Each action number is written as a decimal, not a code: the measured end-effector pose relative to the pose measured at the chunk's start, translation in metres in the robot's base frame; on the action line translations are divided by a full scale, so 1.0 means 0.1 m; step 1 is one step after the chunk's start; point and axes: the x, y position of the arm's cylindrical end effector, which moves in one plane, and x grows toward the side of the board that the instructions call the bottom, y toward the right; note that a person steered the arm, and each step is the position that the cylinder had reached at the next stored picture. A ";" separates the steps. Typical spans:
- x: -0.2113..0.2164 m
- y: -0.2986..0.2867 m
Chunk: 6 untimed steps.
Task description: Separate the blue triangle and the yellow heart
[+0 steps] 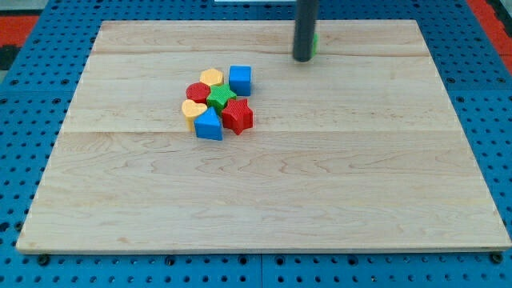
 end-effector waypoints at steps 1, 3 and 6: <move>0.37 0.04; 2.09 -0.47; 1.52 -2.26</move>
